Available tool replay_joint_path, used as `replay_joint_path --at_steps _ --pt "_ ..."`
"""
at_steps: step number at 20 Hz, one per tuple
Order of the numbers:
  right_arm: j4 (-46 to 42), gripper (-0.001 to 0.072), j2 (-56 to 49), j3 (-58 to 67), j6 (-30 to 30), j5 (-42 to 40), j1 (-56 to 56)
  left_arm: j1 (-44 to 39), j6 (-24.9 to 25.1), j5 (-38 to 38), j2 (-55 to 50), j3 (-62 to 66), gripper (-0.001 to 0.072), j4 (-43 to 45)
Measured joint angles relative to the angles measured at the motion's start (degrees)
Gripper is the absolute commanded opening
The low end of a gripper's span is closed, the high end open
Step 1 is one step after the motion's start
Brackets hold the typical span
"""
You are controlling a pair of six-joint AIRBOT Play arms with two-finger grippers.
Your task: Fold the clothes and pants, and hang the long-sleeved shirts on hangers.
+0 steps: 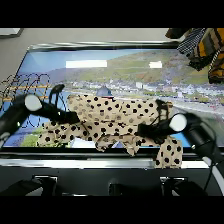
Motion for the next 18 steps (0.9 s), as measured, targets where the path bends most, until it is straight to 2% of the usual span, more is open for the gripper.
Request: replay_joint_path --at_steps 5,6,7,8,9,18 --pt "-7.2 0.0479 -4.9 -3.0 7.7 -7.5 8.4 -5.2 -2.2 4.6 3.4 -7.8 0.0419 0.9" --pt "-7.9 0.0392 -6.3 -3.2 8.6 -8.7 9.1 -5.9 -2.3 5.2 3.6 -8.4 0.042 1.0" --pt "-8.6 0.0156 -7.5 -3.4 9.4 -9.9 9.6 -6.6 -2.3 6.1 3.8 -8.8 0.0432 1.1" --pt "-9.0 0.0023 -8.4 -3.5 10.1 -10.6 9.9 -7.2 -2.5 6.9 3.9 -9.1 0.0514 1.1" --pt "-9.3 0.0018 -9.1 -3.6 10.8 -11.2 10.1 -7.9 -2.5 7.3 4.0 -9.3 0.0544 1.2" --pt "-9.9 0.0019 -8.2 -3.7 14.4 -8.5 10.6 -16.8 -2.4 11.6 -0.8 -9.8 0.0544 1.4"
